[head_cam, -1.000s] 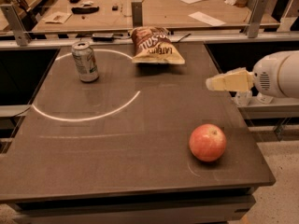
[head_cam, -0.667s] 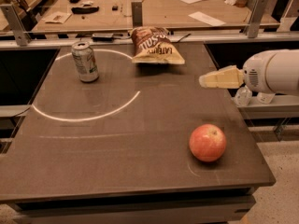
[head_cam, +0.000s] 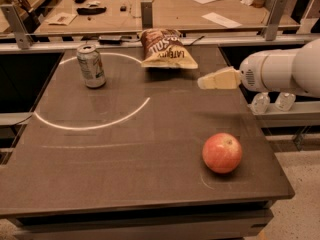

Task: Move brown chip bag near 7up can

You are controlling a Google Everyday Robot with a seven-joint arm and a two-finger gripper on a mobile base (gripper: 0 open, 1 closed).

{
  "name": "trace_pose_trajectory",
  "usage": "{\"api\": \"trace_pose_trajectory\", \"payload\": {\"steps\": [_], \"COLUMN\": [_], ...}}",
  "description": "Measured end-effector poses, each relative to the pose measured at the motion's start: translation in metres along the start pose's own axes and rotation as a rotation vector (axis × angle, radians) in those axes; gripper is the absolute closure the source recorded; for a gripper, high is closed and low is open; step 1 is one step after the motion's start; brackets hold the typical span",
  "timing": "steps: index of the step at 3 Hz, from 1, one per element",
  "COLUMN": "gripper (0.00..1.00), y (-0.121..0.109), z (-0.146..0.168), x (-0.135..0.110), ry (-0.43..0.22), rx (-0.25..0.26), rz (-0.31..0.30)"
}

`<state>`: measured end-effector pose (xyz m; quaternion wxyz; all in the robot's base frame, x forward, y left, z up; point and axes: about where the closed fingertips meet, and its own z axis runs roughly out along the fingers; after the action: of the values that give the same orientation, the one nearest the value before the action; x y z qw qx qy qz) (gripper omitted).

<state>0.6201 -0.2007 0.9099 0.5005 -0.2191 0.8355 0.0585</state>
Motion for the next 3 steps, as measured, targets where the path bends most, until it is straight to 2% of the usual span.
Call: {"api": "trace_pose_trajectory", "payload": {"steps": [2, 3], "gripper": [0.0, 0.0], "y": [0.017, 0.022], "z": [0.044, 0.059], "x": [-0.005, -0.007], "ry": [0.002, -0.014], "rx": [-0.082, -0.127], "rz": [-0.059, -0.126]}}
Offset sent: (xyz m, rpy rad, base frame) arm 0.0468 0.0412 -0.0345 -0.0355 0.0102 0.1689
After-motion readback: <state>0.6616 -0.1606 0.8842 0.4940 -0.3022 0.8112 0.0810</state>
